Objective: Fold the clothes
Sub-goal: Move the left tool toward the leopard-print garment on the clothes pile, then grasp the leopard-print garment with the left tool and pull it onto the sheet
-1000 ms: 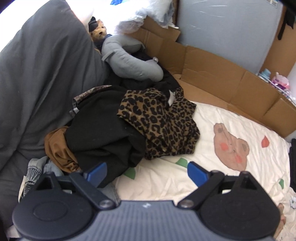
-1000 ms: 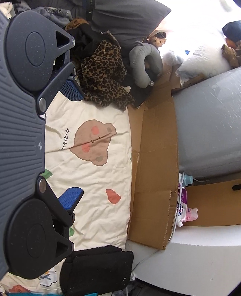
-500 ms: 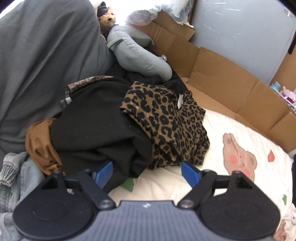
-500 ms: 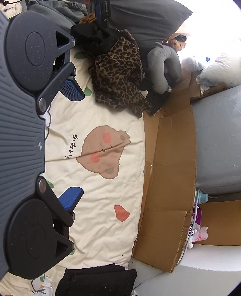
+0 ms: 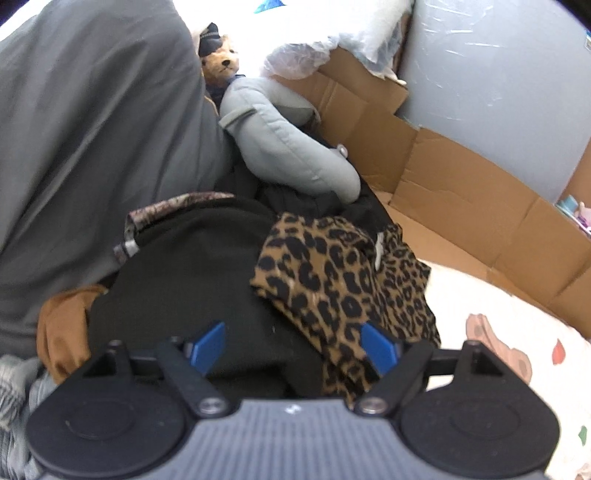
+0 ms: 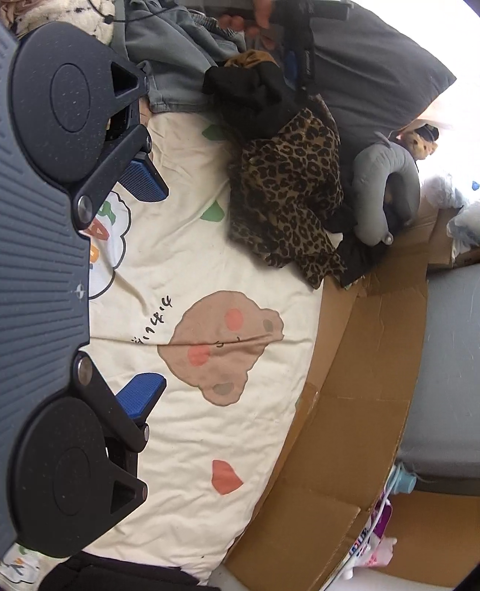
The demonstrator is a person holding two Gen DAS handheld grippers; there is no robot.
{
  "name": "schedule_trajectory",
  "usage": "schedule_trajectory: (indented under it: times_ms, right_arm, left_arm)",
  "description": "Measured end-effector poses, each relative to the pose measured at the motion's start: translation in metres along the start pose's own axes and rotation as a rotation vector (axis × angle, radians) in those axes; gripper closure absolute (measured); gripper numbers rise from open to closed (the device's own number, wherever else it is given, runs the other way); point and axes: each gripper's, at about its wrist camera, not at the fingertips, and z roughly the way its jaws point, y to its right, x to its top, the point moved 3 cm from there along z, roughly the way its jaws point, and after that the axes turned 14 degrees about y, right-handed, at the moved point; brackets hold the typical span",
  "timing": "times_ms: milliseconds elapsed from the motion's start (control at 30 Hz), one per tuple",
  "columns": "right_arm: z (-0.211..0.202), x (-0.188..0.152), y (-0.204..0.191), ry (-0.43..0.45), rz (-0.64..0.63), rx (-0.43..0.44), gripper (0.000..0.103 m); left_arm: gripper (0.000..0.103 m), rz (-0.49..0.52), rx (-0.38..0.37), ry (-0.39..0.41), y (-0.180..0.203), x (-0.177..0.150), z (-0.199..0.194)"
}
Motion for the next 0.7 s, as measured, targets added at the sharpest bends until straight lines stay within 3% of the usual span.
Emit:
schedule_trajectory:
  times_ms: [133, 333, 433, 467, 500, 533, 567, 600, 700]
  right_arm:
    - [0.010, -0.002, 0.011, 0.016, -0.067, 0.040, 0.002]
    - [0.036, -0.022, 0.025, 0.115, 0.013, 0.073, 0.002]
    - [0.045, -0.034, 0.025, 0.173, 0.045, 0.068, 0.002]
    - [0.046, -0.038, 0.024, 0.179, 0.055, 0.067, 0.002]
    - [0.047, -0.043, 0.023, 0.175, 0.057, 0.071, 0.002]
    - [0.047, -0.047, 0.022, 0.168, 0.055, 0.078, 0.002]
    - [0.048, -0.052, 0.020, 0.161, 0.053, 0.085, 0.002]
    - [0.048, -0.057, 0.019, 0.153, 0.051, 0.091, 0.002]
    - [0.049, -0.064, 0.017, 0.129, 0.057, 0.117, 0.002]
  left_arm:
    - [0.018, -0.009, -0.004, -0.001, -0.003, 0.007, 0.019]
    - [0.013, 0.019, -0.022, -0.009, -0.001, 0.018, 0.051]
    - [0.017, -0.003, -0.026, -0.038, -0.001, 0.019, 0.071]
    - [0.021, -0.012, -0.032, -0.044, -0.001, 0.018, 0.076]
    - [0.039, -0.002, -0.026, -0.048, 0.000, 0.018, 0.079]
    - [0.068, 0.002, -0.011, -0.056, 0.001, 0.017, 0.081]
    - [0.082, 0.007, 0.004, -0.065, 0.002, 0.017, 0.083]
    - [0.088, 0.011, 0.019, -0.073, 0.003, 0.016, 0.084]
    - [0.093, -0.025, 0.004, -0.065, 0.003, 0.016, 0.078]
